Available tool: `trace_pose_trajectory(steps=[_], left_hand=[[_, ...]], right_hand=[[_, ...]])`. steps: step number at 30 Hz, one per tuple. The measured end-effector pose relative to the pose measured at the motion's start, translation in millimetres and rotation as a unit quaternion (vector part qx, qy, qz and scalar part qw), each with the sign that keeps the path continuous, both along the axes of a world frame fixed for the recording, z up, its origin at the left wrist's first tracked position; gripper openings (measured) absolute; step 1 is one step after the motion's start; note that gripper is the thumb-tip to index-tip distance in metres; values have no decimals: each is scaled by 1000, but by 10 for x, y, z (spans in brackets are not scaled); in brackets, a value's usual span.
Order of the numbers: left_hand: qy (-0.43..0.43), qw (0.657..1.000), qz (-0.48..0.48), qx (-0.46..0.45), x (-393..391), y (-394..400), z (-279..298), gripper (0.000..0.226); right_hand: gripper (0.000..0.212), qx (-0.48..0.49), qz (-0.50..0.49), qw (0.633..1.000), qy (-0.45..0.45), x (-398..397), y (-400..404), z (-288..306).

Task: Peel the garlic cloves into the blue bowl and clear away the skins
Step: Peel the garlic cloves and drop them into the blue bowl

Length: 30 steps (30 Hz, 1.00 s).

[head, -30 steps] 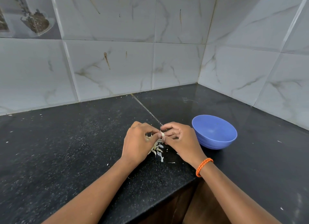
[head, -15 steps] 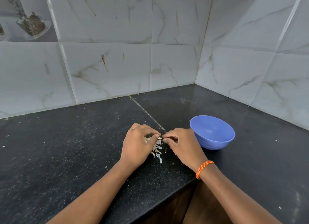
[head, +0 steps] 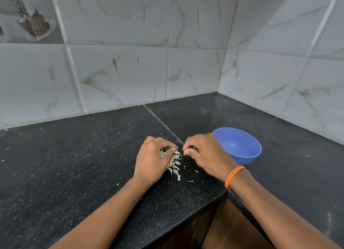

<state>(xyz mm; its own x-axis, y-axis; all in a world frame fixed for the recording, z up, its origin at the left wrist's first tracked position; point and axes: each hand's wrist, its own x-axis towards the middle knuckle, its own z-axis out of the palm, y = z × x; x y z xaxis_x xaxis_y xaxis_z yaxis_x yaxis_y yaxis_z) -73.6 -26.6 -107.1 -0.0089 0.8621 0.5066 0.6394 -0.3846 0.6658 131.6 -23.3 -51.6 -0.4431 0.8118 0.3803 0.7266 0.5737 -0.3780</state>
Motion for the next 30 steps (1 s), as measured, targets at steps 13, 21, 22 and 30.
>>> trace_pose_trajectory(steps=[13, 21, 22, 30], left_hand=[[-19, 1000, -2, 22, 14, -26, 46, 37], [-25, 997, -76, 6, 47, -46, 36, 18], [-21, 997, -74, 6, 51, -48, 37, 19], [-46, 998, -49, 7, 76, -44, 38, 6]], right_hand=[[17, 6, 0, 998, -55, -67, -79, -321], [15, -63, -7, 964, 257, 29, -42, -293], [16, -69, -6, 958, 280, 44, -39, -328], [18, -70, -10, 949, 307, 9, -82, -415]])
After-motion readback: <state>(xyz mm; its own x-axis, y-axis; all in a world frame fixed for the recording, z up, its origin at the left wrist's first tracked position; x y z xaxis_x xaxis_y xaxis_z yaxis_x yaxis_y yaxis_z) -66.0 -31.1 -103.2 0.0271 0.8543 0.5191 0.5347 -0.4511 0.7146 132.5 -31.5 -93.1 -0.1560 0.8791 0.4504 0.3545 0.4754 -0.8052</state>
